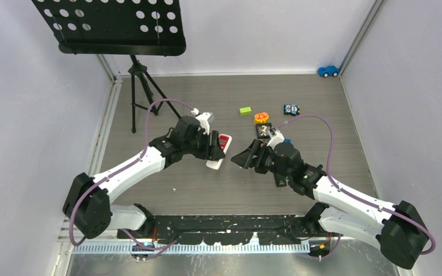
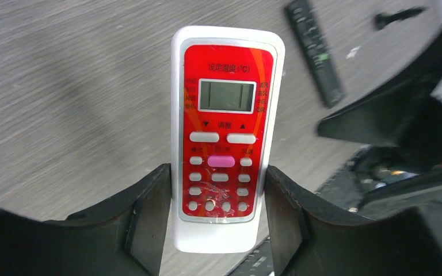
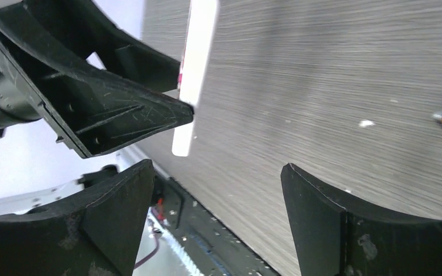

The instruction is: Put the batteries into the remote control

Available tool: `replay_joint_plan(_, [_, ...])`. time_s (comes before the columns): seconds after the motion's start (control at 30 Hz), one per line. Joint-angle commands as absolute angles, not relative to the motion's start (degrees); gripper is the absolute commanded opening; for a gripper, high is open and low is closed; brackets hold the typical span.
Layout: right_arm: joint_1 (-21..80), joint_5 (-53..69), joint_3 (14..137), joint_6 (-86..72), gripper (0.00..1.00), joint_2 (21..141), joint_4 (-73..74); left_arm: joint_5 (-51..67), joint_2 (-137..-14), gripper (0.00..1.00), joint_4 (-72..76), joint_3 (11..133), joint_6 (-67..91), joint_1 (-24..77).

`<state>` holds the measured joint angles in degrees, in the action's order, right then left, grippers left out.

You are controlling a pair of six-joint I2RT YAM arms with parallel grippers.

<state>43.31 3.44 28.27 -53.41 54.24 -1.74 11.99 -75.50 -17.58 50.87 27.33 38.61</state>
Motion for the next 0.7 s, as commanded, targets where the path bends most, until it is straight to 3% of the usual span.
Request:
replay_joint_plan(0.0, [43.21,12.65,27.24,-57.09,0.86,52.24,-20.74,20.4,-70.08,0.37,-7.61,52.8,37.99,38.41])
replay_joint_plan(0.23, [43.42,17.27,26.68,-55.07,0.88,47.22,-23.91,27.02,-63.46,0.37,6.17,50.79,51.64,38.41])
replay_joint_plan(0.67, [43.46,21.64,29.88,-58.4,0.89,46.78,-33.7,37.43,-64.54,0.35,24.52,48.89,66.59,38.41])
